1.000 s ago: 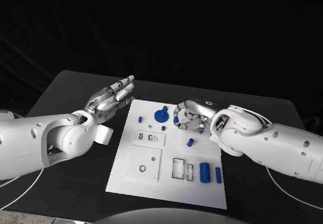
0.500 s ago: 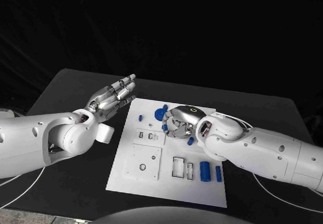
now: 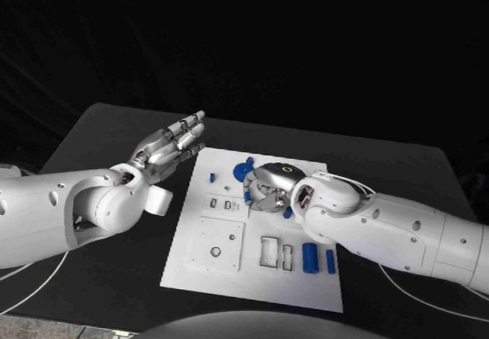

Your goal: Assemble the parts on the task board

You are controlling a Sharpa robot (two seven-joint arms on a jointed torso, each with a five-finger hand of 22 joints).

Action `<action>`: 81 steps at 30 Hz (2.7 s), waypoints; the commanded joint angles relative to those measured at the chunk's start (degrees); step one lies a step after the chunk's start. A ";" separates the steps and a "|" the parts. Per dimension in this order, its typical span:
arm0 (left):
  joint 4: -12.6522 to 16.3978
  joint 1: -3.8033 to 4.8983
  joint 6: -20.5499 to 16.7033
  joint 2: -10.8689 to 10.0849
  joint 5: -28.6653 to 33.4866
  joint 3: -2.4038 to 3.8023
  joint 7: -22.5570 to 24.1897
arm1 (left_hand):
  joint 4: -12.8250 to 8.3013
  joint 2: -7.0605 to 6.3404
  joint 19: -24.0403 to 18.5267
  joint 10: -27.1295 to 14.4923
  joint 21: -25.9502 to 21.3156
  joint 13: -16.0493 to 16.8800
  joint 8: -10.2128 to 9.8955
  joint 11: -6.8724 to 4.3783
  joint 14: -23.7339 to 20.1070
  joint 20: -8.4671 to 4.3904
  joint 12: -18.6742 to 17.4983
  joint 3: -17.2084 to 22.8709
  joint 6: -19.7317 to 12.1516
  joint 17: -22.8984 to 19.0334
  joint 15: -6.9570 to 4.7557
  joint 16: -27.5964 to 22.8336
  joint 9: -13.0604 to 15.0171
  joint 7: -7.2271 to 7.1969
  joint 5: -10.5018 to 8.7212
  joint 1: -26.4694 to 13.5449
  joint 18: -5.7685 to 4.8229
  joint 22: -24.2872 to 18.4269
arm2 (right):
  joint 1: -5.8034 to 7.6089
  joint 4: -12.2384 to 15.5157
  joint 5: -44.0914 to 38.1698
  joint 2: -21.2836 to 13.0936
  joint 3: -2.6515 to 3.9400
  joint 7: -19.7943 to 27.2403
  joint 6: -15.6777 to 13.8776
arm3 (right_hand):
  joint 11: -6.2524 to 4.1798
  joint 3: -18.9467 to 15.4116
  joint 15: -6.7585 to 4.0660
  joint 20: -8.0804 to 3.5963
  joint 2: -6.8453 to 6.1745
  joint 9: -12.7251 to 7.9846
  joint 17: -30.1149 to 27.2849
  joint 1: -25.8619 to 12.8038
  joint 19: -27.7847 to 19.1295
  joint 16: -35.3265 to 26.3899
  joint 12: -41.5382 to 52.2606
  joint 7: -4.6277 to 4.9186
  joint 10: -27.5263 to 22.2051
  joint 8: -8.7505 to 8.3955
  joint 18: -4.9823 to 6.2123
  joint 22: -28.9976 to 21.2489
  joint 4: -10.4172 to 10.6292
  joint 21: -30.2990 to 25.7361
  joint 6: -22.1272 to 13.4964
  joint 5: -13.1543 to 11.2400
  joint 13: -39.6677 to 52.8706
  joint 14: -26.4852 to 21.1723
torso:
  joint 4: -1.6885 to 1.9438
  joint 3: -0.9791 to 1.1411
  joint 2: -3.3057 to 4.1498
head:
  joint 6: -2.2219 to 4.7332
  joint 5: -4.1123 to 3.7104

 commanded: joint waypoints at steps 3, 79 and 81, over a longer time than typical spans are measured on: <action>0.00 0.03 1.03 0.19 0.00 0.04 0.43 | -0.43 0.01 0.17 0.00 0.13 0.08 0.32 0.36 -0.05 0.44 0.40 0.10 0.26 0.08 0.50 0.23 0.07 0.15 0.47 0.79 1.01 0.08 | -0.30 -0.37 -1.69 0.51 0.00 -0.44 1.60 | 0.02 0.21 -0.20 -0.08 -0.03 0.81 15.06 0.72 -0.34 0.19 0.22 -1.23 6.01 -0.30 1.05 9.65 -0.31 -0.33 1.48 -0.49 15.10 6.08 | 0.08 0.01 0.03 | -0.11 -0.02; 3.11 5.57 -15.87 -1.43 -35.02 0.21 -20.14 | 0.92 -7.93 56.93 73.86 45.16 69.28 8.12 0.71 73.81 -6.48 77.19 -9.04 30.38 66.66 -4.64 82.22 4.26 8.23 -20.08 -8.62 0.39 23.37 | 10.64 14.70 7.62 -18.22 -0.18 1.90 -5.29 | 1.39 -9.63 0.90 0.91 -5.57 -13.55 15.06 2.74 0.31 0.19 0.22 0.44 6.01 -17.19 0.97 9.78 14.08 -0.99 -12.55 -28.78 15.10 6.08 | -1.18 1.47 -2.14 | 0.37 2.04; 2.81 6.02 -16.17 -0.83 -40.07 0.20 -24.96 | 1.15 -9.38 66.52 89.00 61.05 88.69 10.23 0.77 89.31 -7.26 81.55 -9.95 35.07 89.53 -4.84 89.73 5.37 8.07 -19.68 -12.48 -1.98 43.10 | 10.67 14.49 8.07 -18.84 -0.27 1.79 -4.67 | 1.47 -9.64 0.96 0.95 -5.25 -13.60 15.06 2.52 0.32 0.19 0.22 0.53 6.01 -17.06 0.97 9.79 14.06 -0.96 -12.32 -28.80 15.10 6.08 | -1.36 1.68 -2.27 | 0.23 2.20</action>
